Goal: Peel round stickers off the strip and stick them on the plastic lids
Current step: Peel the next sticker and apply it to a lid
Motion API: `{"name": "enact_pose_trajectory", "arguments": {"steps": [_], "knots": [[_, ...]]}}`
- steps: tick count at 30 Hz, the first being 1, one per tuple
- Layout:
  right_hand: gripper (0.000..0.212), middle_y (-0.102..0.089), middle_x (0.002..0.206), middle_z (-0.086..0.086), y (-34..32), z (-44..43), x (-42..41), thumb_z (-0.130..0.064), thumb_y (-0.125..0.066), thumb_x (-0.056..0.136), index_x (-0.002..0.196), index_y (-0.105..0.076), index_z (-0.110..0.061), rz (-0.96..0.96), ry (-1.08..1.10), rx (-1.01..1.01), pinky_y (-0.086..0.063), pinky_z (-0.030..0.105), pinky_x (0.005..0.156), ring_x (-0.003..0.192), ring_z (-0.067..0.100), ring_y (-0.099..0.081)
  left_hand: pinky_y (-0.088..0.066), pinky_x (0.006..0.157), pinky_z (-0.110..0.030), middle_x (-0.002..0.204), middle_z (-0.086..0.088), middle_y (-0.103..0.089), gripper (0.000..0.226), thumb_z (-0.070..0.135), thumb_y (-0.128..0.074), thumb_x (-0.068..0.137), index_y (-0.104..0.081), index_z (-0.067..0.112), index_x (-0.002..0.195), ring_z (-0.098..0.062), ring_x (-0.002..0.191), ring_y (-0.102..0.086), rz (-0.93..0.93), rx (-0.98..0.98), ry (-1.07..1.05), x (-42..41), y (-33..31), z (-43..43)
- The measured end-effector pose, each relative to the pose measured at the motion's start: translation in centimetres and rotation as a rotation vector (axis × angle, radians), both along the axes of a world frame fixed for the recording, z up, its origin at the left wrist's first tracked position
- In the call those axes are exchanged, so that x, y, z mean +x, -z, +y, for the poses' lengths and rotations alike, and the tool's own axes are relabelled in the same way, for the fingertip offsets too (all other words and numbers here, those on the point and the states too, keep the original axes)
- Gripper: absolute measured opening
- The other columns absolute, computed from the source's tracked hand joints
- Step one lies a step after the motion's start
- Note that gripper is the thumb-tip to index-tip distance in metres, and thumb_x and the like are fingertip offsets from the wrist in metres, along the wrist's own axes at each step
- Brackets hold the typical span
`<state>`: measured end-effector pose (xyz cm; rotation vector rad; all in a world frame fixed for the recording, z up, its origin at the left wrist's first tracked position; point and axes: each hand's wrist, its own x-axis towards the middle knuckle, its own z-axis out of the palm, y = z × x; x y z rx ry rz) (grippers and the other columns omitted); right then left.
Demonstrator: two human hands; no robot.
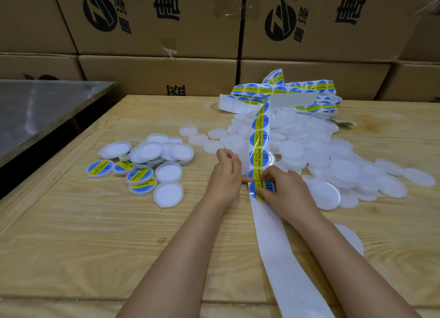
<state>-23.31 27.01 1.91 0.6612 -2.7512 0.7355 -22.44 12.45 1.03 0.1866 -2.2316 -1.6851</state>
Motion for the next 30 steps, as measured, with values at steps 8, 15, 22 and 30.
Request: {"name": "enact_pose_trajectory", "arguments": {"steps": [8,15,22,30], "knots": [[0.05,-0.058,0.07,0.01,-1.8,0.2,1.2,-0.054,-0.042,0.08,0.069,-0.053,-0.006,-0.335,-0.005,-0.351,-0.039,0.038,0.066,0.074,0.027,-0.051,-0.041,0.057,-0.028,0.067,0.006,-0.06,0.014,0.018,-0.025,0.1,-0.031,0.029,0.107,-0.009,0.058,-0.069,0.014,-0.064,0.01,0.2,0.0,0.0],[0.037,-0.056,0.076,0.013,-1.7,0.4,0.9,-0.035,-0.036,0.076,0.082,-0.056,-0.005,-0.368,-0.005,-0.484,-0.035,0.027,0.058,0.072,0.023,-0.046,-0.037,0.06,-0.03,0.075,0.006,-0.052,0.033,0.01,-0.031,0.093,-0.052,0.031,0.08,0.0,0.063,-0.054,0.022,-0.086,0.059,0.2,0.0,-0.9],[0.023,-0.042,0.062,-0.002,-2.0,0.0,1.6,-0.036,-0.032,0.066,0.085,-0.036,-0.023,-0.293,-0.04,-0.277,-0.025,0.033,0.053,0.062,0.02,-0.038,-0.033,0.057,-0.029,0.06,0.005,-0.051,0.024,0.05,-0.053,0.073,-0.058,0.028,0.067,-0.012,0.056,-0.04,-0.023,-0.036,0.204,0.8,-1.0,-0.2],[0.012,-0.041,0.056,-0.007,-1.7,0.1,1.3,-0.02,-0.047,0.085,0.09,-0.037,-0.024,-0.234,-0.05,-0.343,-0.026,0.033,0.053,0.058,0.016,-0.039,-0.034,0.056,-0.029,0.061,-0.005,-0.057,0.018,0.027,-0.061,0.086,-0.052,0.03,0.072,-0.012,0.052,-0.043,0.04,-0.267,0.272,1.2,-1.3,0.0]]}}
